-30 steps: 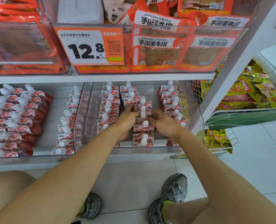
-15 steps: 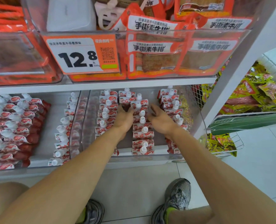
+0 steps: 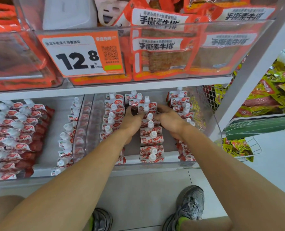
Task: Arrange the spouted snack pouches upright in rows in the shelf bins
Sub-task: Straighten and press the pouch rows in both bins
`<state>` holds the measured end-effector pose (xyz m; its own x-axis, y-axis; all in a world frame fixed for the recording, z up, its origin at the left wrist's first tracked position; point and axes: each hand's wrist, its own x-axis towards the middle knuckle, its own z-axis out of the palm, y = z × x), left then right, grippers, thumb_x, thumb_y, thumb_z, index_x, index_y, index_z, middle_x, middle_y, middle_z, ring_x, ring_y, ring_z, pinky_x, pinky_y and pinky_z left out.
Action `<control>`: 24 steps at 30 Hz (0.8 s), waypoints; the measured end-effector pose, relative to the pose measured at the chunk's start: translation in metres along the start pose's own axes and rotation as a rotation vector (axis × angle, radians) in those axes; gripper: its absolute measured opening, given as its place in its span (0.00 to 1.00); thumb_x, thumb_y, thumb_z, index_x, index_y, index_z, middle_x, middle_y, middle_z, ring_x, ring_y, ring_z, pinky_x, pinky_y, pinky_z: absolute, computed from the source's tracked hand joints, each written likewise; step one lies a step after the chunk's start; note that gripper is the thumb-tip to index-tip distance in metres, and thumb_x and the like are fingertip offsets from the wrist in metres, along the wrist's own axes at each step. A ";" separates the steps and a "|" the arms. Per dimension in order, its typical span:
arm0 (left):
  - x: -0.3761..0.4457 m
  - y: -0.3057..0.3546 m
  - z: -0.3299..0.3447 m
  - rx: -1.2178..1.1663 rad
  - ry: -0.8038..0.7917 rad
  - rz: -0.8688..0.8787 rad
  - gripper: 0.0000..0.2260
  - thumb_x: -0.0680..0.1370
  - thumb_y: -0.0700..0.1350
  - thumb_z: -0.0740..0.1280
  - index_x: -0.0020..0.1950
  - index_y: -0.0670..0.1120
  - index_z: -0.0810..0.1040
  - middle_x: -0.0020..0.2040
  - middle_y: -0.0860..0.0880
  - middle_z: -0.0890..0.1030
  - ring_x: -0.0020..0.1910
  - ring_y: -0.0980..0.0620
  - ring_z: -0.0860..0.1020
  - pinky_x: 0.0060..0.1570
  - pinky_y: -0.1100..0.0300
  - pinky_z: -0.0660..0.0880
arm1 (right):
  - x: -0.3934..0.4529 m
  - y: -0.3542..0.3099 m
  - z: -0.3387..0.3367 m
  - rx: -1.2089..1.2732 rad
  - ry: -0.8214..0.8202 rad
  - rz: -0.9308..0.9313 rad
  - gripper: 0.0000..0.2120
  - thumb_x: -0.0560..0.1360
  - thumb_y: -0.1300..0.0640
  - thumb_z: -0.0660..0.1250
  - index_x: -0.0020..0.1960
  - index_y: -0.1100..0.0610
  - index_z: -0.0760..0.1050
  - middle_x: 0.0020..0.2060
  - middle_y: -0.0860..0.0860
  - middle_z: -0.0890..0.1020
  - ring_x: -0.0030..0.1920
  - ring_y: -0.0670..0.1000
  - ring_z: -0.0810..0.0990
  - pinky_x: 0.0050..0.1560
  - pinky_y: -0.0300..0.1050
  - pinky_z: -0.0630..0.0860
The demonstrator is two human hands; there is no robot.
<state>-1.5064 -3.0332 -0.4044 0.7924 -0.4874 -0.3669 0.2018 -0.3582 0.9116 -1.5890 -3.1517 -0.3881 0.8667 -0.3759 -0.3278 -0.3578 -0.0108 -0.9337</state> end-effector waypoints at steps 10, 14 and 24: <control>0.009 0.008 0.002 0.097 -0.035 -0.027 0.34 0.79 0.48 0.62 0.79 0.53 0.45 0.77 0.49 0.61 0.74 0.46 0.62 0.68 0.53 0.61 | 0.002 -0.003 -0.006 -0.091 0.003 -0.015 0.14 0.78 0.66 0.63 0.58 0.52 0.77 0.54 0.47 0.83 0.57 0.47 0.80 0.58 0.42 0.76; 0.008 0.012 -0.001 0.045 0.015 0.018 0.29 0.77 0.42 0.67 0.75 0.46 0.58 0.60 0.53 0.74 0.61 0.52 0.72 0.57 0.59 0.66 | -0.001 -0.012 -0.011 -0.095 0.015 -0.002 0.14 0.77 0.67 0.64 0.48 0.47 0.77 0.48 0.44 0.82 0.53 0.46 0.80 0.59 0.43 0.76; 0.018 0.011 0.007 0.009 0.034 0.037 0.21 0.82 0.48 0.56 0.75 0.53 0.60 0.72 0.49 0.69 0.69 0.47 0.68 0.64 0.56 0.65 | 0.005 -0.013 -0.004 -0.095 0.122 0.075 0.19 0.82 0.59 0.58 0.72 0.56 0.67 0.69 0.53 0.73 0.67 0.51 0.73 0.65 0.42 0.70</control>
<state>-1.4938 -3.0512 -0.4023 0.8183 -0.4733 -0.3260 0.1667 -0.3474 0.9228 -1.5815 -3.1567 -0.3773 0.7900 -0.4885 -0.3704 -0.4557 -0.0637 -0.8878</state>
